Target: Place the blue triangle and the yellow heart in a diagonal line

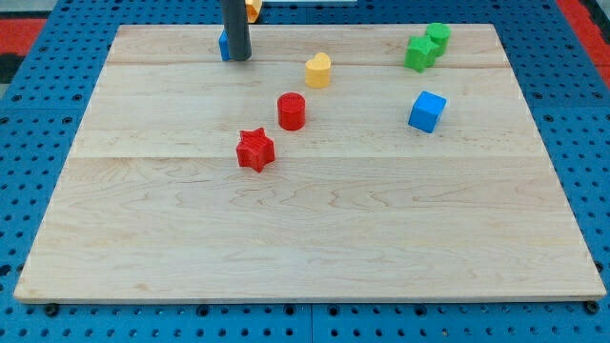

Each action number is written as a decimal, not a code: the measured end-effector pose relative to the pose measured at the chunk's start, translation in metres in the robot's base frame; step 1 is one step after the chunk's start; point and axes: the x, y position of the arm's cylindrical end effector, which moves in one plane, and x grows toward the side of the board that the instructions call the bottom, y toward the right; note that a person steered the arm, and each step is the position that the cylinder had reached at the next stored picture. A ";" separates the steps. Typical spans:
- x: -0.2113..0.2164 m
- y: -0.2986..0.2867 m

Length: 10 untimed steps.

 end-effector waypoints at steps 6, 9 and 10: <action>-0.018 -0.043; -0.019 -0.070; -0.019 -0.038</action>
